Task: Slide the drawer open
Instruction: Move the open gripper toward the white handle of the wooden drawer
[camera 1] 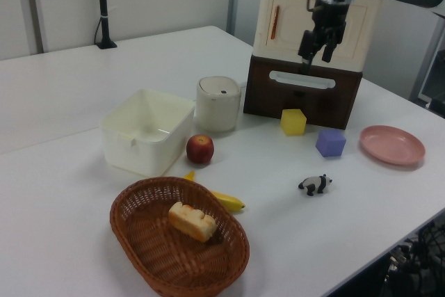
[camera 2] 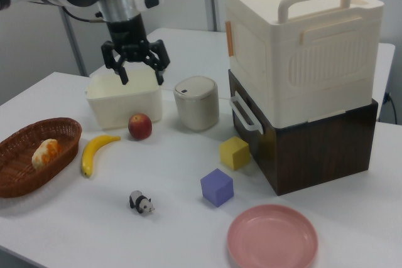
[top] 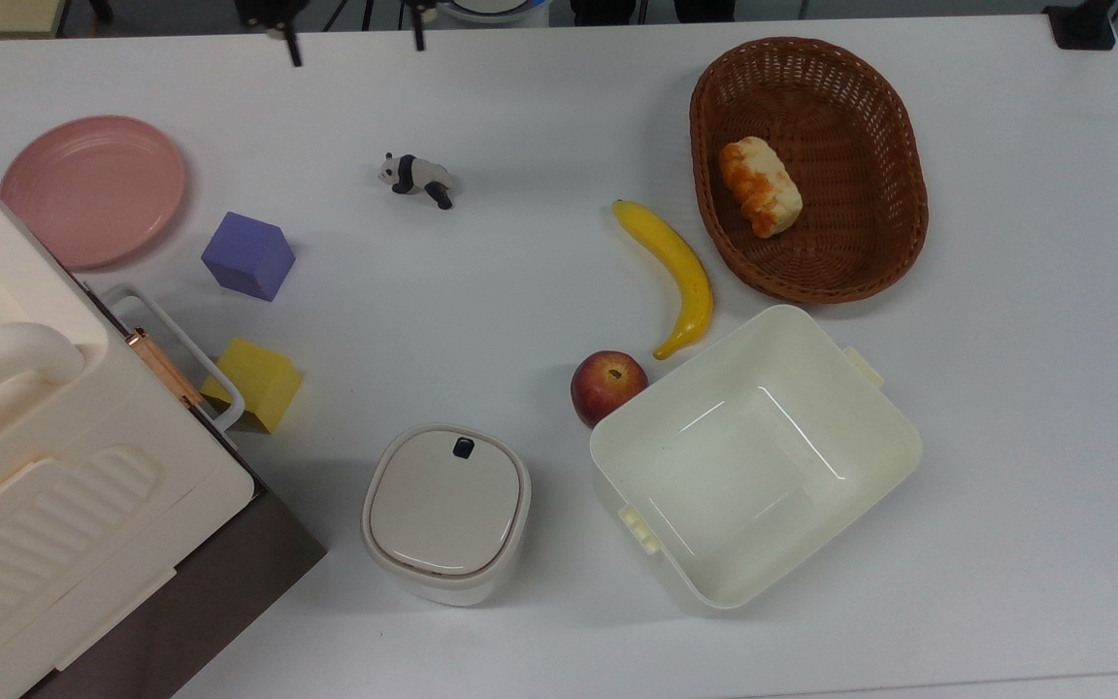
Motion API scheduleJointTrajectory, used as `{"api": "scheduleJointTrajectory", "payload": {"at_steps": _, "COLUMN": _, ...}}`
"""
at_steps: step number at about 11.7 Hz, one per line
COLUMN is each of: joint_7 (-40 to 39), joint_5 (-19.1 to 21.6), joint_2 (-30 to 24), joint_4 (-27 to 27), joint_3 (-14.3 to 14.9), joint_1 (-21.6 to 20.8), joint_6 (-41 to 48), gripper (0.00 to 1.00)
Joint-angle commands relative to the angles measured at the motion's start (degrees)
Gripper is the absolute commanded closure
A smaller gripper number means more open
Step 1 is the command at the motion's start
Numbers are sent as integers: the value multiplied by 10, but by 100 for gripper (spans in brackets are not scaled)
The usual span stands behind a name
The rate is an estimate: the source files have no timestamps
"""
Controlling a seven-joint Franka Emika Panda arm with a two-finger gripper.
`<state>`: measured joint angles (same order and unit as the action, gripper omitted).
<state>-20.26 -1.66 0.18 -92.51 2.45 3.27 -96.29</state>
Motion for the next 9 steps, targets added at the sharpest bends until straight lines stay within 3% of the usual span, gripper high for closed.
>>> {"api": "scheduleJointTrajectory", "payload": {"at_steps": 1, "joint_7": -182, "joint_5": 3, "joint_2": 11, "joint_4": -14, "joint_3": 3, "joint_1": 30, "joint_6": -47, "gripper": 0}}
{"api": "scheduleJointTrajectory", "payload": {"at_steps": 3, "joint_7": -266, "joint_5": 4, "joint_2": 35, "joint_4": -14, "joint_3": 3, "joint_1": 45, "joint_6": -97, "gripper": 0}}
{"api": "scheduleJointTrajectory", "payload": {"at_steps": 6, "joint_7": -287, "joint_5": 4, "joint_2": 101, "joint_4": -13, "joint_3": -1, "joint_1": 64, "joint_6": -226, "gripper": 0}}
{"api": "scheduleJointTrajectory", "payload": {"at_steps": 9, "joint_7": -332, "joint_5": 3, "joint_2": 126, "joint_4": -13, "joint_3": -1, "joint_1": 66, "joint_6": -267, "gripper": 0}}
